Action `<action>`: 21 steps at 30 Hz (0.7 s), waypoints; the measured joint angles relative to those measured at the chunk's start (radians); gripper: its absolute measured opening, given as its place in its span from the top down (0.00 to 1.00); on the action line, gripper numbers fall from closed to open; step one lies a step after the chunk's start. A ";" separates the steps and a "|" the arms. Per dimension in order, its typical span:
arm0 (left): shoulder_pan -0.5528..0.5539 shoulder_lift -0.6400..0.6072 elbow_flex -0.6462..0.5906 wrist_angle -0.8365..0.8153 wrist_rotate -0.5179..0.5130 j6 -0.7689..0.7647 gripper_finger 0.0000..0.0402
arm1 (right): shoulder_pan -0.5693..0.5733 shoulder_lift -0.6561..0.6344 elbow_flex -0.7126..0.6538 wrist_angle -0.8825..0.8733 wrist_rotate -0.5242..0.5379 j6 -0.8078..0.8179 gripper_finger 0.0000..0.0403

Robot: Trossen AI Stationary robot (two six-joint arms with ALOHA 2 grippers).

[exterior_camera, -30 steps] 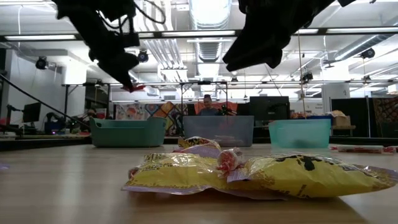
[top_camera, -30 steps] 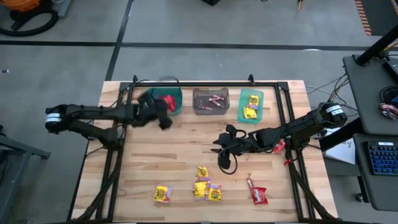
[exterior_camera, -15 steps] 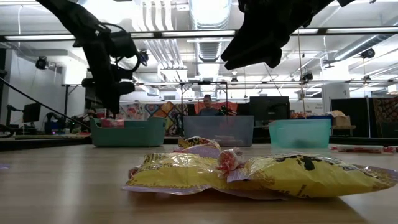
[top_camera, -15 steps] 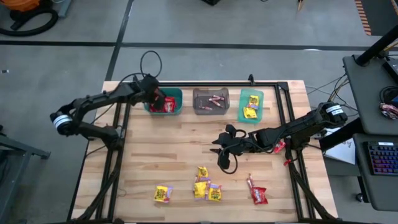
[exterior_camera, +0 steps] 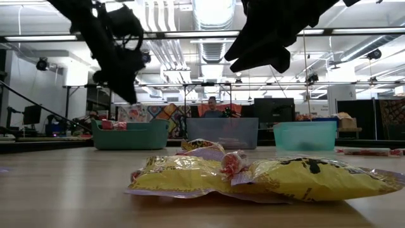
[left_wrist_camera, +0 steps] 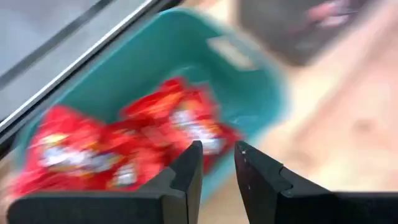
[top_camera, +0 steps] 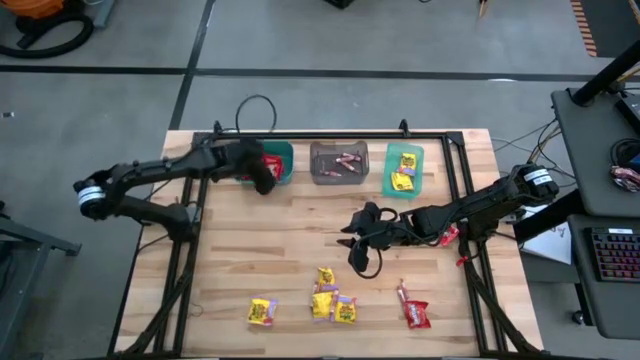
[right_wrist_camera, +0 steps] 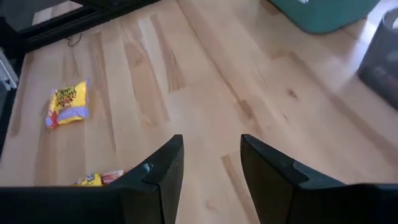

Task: Sort candy
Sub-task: Put the white candy into the black bin

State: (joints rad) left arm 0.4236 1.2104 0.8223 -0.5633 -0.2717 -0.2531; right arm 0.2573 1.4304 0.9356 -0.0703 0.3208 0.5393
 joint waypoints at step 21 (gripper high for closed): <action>-0.737 0.046 0.000 0.218 -0.195 -0.067 0.81 | 0.000 0.012 0.107 -0.932 -0.183 0.588 0.69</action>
State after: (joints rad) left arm -0.3133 1.2564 0.8219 -0.3448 -0.4671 -0.3206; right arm 0.2573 1.4422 1.0428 -1.0024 0.1374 1.1268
